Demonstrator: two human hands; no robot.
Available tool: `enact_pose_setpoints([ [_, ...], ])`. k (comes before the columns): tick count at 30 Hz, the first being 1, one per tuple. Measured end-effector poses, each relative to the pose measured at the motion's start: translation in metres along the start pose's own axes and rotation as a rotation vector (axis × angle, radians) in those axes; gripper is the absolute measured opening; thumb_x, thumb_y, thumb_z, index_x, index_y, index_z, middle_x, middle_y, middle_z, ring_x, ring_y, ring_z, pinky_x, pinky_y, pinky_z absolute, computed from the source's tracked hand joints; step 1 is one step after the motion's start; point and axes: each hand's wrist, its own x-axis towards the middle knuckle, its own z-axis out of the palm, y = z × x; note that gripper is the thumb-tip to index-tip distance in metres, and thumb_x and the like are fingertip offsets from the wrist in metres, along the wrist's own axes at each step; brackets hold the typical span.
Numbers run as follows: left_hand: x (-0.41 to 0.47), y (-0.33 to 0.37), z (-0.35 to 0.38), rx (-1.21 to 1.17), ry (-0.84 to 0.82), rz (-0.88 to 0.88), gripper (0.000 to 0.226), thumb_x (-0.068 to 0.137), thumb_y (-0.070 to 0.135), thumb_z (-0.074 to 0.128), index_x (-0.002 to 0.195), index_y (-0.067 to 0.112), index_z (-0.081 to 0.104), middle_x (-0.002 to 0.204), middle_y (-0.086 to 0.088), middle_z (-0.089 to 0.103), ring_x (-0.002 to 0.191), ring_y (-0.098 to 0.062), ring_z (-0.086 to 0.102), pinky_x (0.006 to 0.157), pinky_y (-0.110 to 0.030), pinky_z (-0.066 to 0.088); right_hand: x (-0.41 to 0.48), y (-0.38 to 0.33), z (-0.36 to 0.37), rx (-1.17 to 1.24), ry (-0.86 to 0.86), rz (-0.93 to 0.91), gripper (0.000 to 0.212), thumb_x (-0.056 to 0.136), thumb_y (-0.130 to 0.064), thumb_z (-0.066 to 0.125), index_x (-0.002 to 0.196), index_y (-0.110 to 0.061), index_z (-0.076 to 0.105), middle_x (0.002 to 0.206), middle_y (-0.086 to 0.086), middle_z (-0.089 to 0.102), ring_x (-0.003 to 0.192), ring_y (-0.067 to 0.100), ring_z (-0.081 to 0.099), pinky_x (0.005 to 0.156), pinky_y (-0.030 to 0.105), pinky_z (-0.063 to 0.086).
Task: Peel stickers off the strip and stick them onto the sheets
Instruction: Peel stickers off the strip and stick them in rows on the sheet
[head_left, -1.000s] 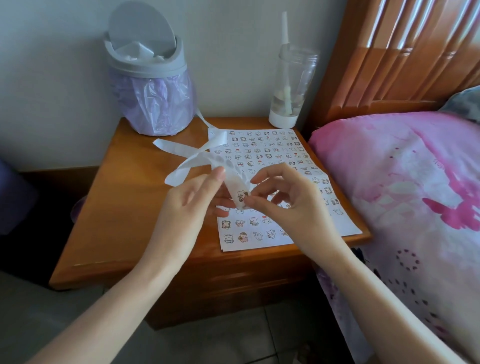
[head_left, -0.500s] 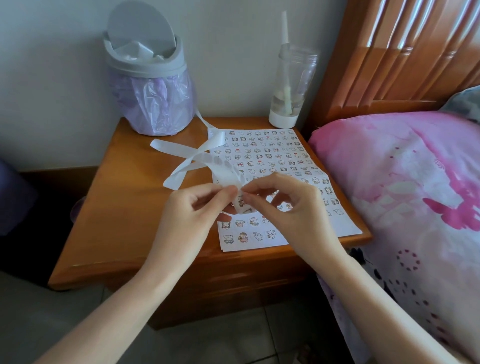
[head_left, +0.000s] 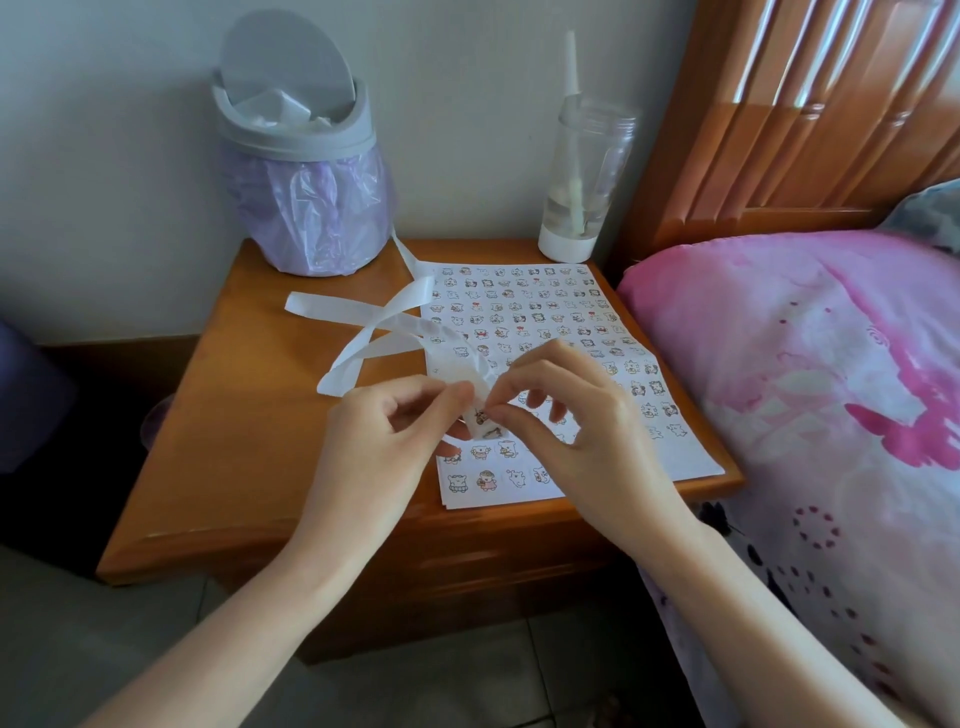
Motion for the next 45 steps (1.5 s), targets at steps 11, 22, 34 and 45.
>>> enact_pose_setpoints([
  [11,0.0,-0.006,-0.002,0.031,-0.033,-0.005,0.016,0.087,0.027,0.059,0.091,0.019,0.072,0.078,0.011,0.072,0.068,0.0,0.067,0.057,-0.006,0.047,-0.002,0.015,-0.07,0.264,-0.194,0.572,0.006,0.082,-0.02,0.068,0.082,-0.015,0.071,0.069,-0.004,0.069,0.057,0.002,0.056,0.055,0.017,0.047],
  [22,0.001,-0.012,0.0,0.1,-0.069,-0.01,0.011,0.087,0.025,0.06,0.082,0.027,0.069,0.077,0.016,0.069,0.074,0.007,0.066,0.055,-0.003,0.045,-0.005,0.023,-0.07,0.157,-0.407,0.776,0.009,0.081,-0.022,0.072,0.08,-0.013,0.073,0.051,-0.011,0.06,0.04,0.0,0.04,0.053,0.021,0.033],
  [34,0.002,-0.017,0.001,0.159,-0.073,0.005,0.013,0.087,0.029,0.059,0.092,0.025,0.071,0.086,0.019,0.068,0.083,0.006,0.065,0.058,-0.004,0.047,-0.007,0.026,-0.065,0.148,-0.382,0.719,0.007,0.079,-0.018,0.074,0.079,-0.012,0.074,0.06,-0.009,0.065,0.043,-0.007,0.048,0.043,0.004,0.032],
  [45,0.002,-0.018,0.001,0.185,-0.069,0.016,0.012,0.087,0.03,0.059,0.091,0.028,0.069,0.086,0.023,0.066,0.084,0.01,0.062,0.057,-0.002,0.045,-0.011,0.033,-0.059,0.077,-0.356,0.663,0.007,0.076,-0.023,0.077,0.076,-0.018,0.073,0.073,0.002,0.071,0.06,0.002,0.055,0.059,0.016,0.044],
])
